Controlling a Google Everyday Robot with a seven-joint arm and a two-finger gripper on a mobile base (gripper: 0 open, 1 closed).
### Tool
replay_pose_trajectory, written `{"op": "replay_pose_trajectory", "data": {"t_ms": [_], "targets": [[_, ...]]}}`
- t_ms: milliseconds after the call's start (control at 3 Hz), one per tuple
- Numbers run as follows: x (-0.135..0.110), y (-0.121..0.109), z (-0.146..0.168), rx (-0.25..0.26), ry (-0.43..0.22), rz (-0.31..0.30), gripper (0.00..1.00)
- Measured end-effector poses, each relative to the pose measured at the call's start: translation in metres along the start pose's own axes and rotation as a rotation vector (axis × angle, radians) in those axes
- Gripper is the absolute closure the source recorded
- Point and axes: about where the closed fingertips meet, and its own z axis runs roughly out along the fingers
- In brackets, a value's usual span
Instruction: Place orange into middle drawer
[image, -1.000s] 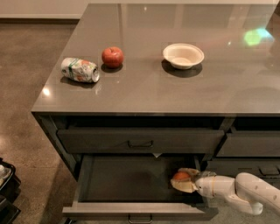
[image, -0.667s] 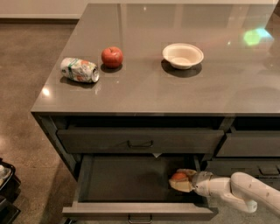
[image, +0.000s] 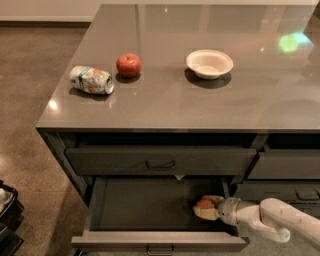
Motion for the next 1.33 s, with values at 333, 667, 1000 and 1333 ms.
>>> {"op": "replay_pose_trajectory", "data": {"t_ms": [333, 667, 1000, 1333], "targets": [[-0.0006, 0.0001, -0.0008, 0.002, 0.006, 0.004, 0.64], [-0.0006, 0.0001, -0.0007, 0.002, 0.006, 0.004, 0.40], [-0.0006, 0.0001, -0.0007, 0.002, 0.006, 0.004, 0.17], [-0.0006, 0.0002, -0.0006, 0.002, 0.006, 0.004, 0.00]]}}
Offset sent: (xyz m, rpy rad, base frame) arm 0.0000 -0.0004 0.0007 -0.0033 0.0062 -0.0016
